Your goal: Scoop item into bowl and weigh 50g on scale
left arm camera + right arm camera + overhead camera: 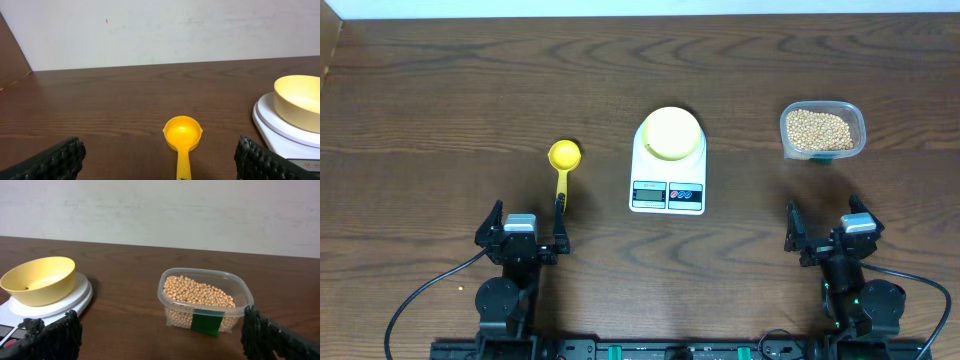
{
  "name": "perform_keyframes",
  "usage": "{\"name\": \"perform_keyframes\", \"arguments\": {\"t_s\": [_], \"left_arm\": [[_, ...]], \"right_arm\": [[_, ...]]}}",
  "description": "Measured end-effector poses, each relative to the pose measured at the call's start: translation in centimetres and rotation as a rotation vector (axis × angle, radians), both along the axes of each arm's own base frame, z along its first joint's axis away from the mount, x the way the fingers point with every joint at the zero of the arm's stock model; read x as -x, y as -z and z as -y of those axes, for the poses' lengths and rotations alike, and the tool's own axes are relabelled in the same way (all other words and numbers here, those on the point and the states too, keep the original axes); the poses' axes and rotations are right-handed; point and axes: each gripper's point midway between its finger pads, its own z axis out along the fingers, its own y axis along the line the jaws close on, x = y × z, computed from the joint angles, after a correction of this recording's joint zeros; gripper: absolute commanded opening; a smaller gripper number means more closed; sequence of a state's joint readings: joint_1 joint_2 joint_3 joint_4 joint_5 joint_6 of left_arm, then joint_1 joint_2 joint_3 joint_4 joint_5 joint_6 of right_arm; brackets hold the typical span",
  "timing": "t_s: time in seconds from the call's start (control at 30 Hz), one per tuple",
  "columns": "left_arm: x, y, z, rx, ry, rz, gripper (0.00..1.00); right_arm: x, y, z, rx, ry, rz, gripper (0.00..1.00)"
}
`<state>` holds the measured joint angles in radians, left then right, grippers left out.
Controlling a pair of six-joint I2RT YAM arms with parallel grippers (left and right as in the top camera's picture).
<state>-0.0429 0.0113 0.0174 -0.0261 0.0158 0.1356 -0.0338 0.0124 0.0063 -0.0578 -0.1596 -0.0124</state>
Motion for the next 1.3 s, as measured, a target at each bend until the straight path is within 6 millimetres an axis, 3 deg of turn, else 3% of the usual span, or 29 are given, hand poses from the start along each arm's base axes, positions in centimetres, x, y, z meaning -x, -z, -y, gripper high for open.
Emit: {"name": "perform_keyframes", "arguments": {"t_s": [1.3], "left_arm": [[0.11,-0.11,0.33,0.02,0.017,-0.008,0.98]], "right_arm": [[0.0,0.0,0.0,0.0,0.0,0.0,0.99]]}}
